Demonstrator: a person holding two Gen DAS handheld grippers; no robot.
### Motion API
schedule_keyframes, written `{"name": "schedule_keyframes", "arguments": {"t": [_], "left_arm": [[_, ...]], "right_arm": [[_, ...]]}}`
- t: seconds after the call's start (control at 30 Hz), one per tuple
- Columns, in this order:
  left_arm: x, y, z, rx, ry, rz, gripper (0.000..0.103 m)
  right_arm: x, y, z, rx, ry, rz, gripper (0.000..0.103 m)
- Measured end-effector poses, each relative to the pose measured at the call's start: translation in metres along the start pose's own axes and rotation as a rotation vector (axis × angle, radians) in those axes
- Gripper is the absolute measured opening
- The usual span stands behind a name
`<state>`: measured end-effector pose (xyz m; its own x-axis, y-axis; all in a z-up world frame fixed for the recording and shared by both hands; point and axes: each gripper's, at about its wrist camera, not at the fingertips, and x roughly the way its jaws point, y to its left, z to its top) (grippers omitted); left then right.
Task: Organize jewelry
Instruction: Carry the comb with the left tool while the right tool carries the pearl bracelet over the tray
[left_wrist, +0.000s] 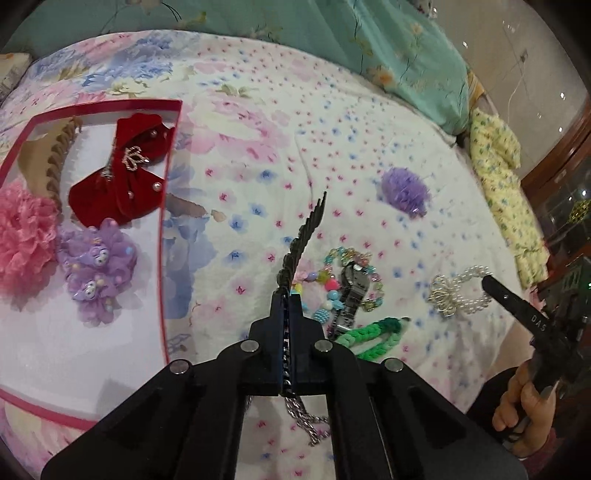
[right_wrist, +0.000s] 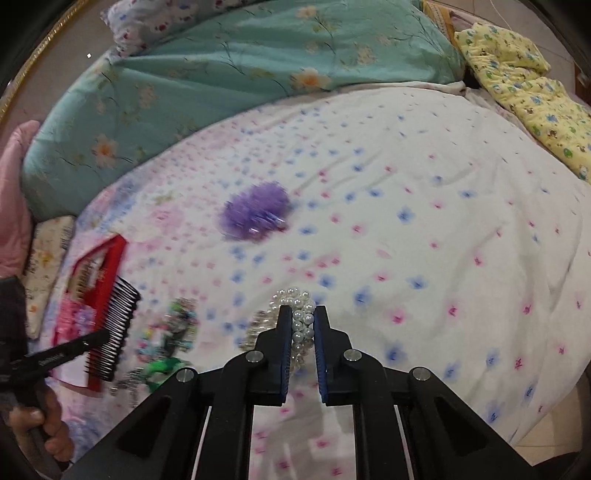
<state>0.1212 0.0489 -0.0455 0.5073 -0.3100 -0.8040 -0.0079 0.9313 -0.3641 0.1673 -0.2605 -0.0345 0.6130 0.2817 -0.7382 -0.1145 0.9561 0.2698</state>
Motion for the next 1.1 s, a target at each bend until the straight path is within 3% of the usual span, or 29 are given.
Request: {"name": "schedule_keyframes", "arguments": {"t": [0.43, 1.1], "left_arm": [[-0.072, 0.044, -0.007, -0.085, -0.134, 0.04, 0.0], [-0.128, 0.153, -0.024, -0.28, -0.245, 0.17, 0.0]], "right_arm": [[-0.013, 0.069, 0.003, -0.072, -0.001, 0.177, 0.011], [0.036, 0.227, -0.013, -0.227, 0.129, 0.468, 0.011]]}}
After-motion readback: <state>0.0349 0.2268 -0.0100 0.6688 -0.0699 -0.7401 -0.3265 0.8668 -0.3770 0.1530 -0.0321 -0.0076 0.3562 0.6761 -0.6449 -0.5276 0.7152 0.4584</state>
